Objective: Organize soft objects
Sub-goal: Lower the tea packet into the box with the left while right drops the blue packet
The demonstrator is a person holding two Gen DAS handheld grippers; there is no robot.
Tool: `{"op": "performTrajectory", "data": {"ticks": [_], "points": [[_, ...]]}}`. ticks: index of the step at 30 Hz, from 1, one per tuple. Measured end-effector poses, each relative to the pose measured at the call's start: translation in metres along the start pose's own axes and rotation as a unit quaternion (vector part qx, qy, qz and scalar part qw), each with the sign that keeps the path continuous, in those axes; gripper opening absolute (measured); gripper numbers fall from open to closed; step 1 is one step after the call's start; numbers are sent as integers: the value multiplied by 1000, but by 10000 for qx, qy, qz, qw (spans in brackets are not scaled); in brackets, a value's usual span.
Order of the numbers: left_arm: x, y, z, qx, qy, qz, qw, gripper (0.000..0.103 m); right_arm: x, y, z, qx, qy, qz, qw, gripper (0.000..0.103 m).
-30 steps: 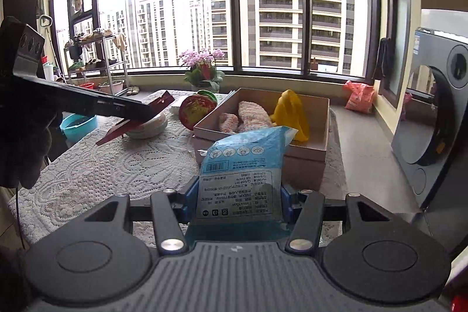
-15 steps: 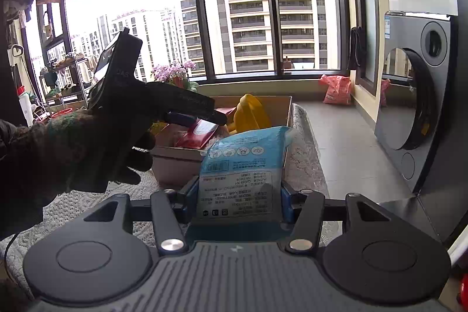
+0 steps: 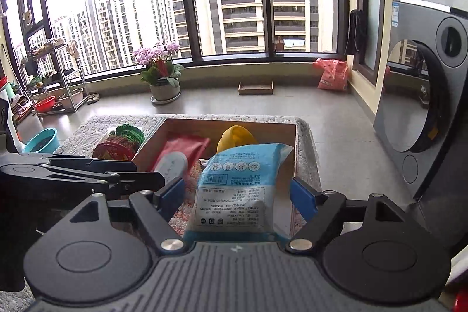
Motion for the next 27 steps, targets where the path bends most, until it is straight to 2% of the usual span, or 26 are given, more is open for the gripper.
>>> {"op": "performTrajectory", "data": {"ticks": [3, 5, 6, 7, 8, 10, 11, 15, 20, 23, 27], "points": [[8, 11, 2, -2, 12, 415, 9991, 65, 10, 16, -3, -33, 191, 303, 9994, 78], [13, 12, 7, -155, -26, 498, 9986, 61, 15, 6, -5, 46, 318, 218, 9992, 56], [13, 6, 9, -214, -56, 390, 9990, 59, 14, -4, -5, 81, 255, 60, 9996, 41], [10, -5, 8, -230, -68, 160, 9996, 58, 12, -18, -4, 130, 90, -199, 9997, 35], [7, -15, 7, -205, -54, -33, 9998, 53, 3, -32, -3, 113, -90, -429, 9990, 35], [-5, -32, 2, -91, -13, -471, 9988, 44, -4, -49, -3, -30, -60, -576, 9983, 35], [-7, -34, 1, -75, -46, -487, 9988, 40, -7, -55, -3, -27, -61, -633, 9980, 35], [-7, -34, 1, -74, -136, -458, 9988, 39, -21, -71, 5, -186, -53, -782, 9967, 35], [-13, -31, 5, -57, -367, -452, 9983, 41, -26, -42, -6, -31, 258, -867, 9959, 35], [-13, -34, 8, 29, -464, -426, 9980, 41, -29, -48, -5, -80, 111, -1040, 9945, 36], [-9, -24, 2, -140, -12, -353, 9993, 41, -22, -53, -4, -145, 51, -1012, 9947, 37]]}}
Point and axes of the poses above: each gripper's, at about its wrist camera, not at the fingertips, and y roughly against the way its jaws point, z to its right, x to its top, the point moved 6 cm from there along -y, roughly the way its jaws point, and after that the axes turned 8 degrees about z, right-handed, at the moved point
